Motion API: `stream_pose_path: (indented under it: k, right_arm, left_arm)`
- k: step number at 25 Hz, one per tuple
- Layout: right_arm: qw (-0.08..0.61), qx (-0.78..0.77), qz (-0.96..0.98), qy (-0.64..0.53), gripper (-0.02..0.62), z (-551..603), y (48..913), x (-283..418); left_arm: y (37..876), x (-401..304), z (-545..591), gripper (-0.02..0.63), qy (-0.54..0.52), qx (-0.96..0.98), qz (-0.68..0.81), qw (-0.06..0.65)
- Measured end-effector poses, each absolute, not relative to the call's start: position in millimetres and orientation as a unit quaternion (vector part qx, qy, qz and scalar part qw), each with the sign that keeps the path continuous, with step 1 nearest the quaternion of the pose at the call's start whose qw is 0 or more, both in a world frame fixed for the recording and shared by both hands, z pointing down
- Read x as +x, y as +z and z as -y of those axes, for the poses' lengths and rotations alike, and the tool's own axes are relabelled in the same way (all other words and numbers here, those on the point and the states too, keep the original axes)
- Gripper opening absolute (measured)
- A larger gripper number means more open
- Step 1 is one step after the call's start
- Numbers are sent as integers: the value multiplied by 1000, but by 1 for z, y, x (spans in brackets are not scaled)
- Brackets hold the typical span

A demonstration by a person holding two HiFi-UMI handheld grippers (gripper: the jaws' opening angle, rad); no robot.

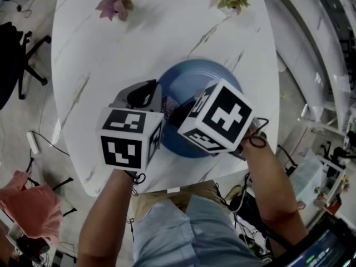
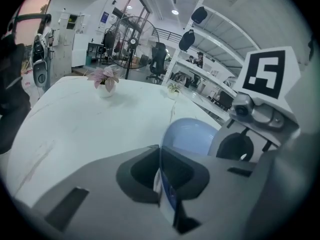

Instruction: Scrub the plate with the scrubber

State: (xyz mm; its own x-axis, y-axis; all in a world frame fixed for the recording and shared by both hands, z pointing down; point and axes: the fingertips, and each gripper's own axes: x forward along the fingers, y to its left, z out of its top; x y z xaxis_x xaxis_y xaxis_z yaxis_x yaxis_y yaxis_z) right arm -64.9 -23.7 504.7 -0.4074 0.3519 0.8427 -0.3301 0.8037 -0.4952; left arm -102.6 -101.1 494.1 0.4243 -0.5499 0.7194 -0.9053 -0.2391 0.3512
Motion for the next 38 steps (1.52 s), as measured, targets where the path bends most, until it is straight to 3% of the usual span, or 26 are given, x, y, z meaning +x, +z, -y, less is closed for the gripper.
stream_pose_path:
  k: [15,38]
  right_arm:
    - [545,1,768,335,40,-26,507,-35]
    - [533,170,747,358,41,59,505,61]
  left_arm:
    - [498,-106,104,15,240,754,493,362]
    - [497,-103,100,16,251,749,495,362]
